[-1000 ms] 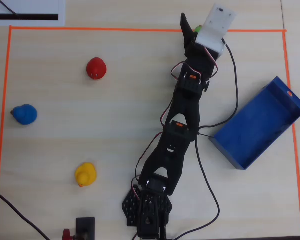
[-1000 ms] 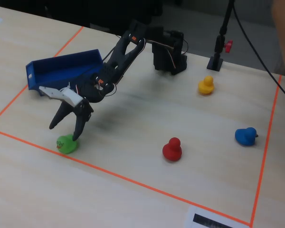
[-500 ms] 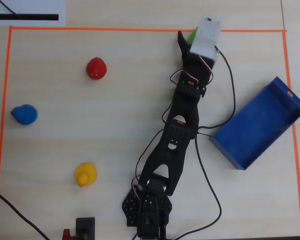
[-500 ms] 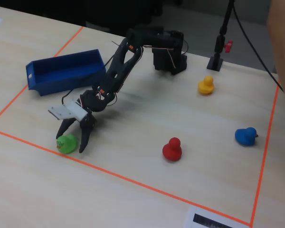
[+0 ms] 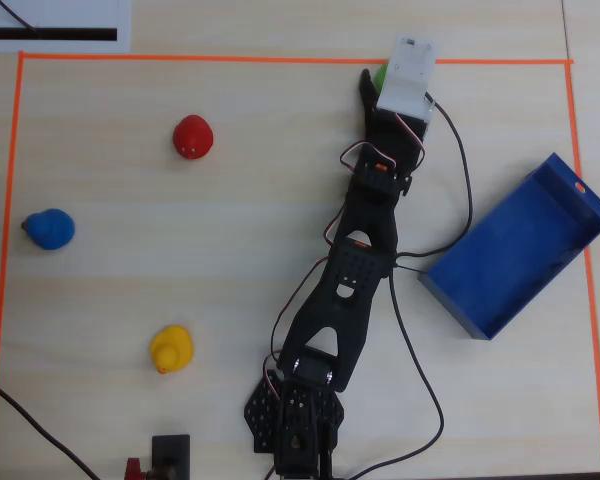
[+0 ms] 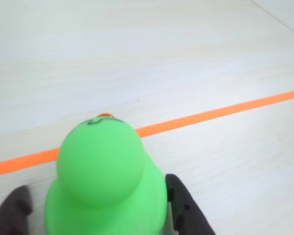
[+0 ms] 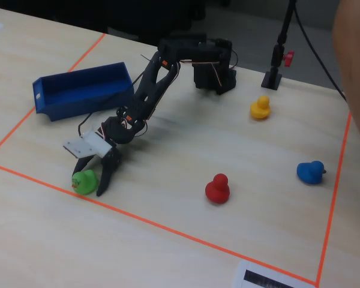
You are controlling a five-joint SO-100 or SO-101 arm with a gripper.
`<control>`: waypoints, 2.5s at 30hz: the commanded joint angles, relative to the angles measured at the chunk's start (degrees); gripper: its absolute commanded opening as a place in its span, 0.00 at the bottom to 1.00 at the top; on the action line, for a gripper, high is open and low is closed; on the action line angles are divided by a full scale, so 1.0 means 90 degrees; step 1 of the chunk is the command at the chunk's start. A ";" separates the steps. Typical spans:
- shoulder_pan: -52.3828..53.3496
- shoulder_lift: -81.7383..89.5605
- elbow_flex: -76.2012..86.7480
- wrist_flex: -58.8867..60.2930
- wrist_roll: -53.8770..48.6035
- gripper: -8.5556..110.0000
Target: Grasp green duck and put it into box.
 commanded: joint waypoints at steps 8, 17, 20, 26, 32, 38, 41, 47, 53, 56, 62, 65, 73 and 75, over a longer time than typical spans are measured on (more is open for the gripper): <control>0.0000 0.0205 -0.0342 0.0479 -0.0459 0.10; 0.0156 0.1162 -0.0186 0.1465 -0.0254 0.07; 0.0244 0.2246 0.0264 0.2168 0.0234 0.07; 0.0732 0.4775 0.0674 0.4531 0.1377 0.07; 0.2070 0.6377 0.1045 0.6426 0.1475 0.07; 0.3789 0.7129 0.2217 0.6865 0.1055 0.07; 0.4297 0.7217 0.3037 0.6377 0.0713 0.07; 0.4395 0.7070 0.3936 0.5576 0.0527 0.07; 0.4277 0.6211 0.3760 0.5098 0.0508 0.07; 0.4277 0.5723 0.3545 0.4814 0.0400 0.07; 0.4219 0.4961 0.3311 0.4248 0.0176 0.07; 0.4150 0.4795 0.3311 0.4102 0.0107 0.07; 0.3965 0.4600 0.2803 0.4883 0.0039 0.19; 0.3926 0.4658 0.2793 0.4951 0.0039 0.21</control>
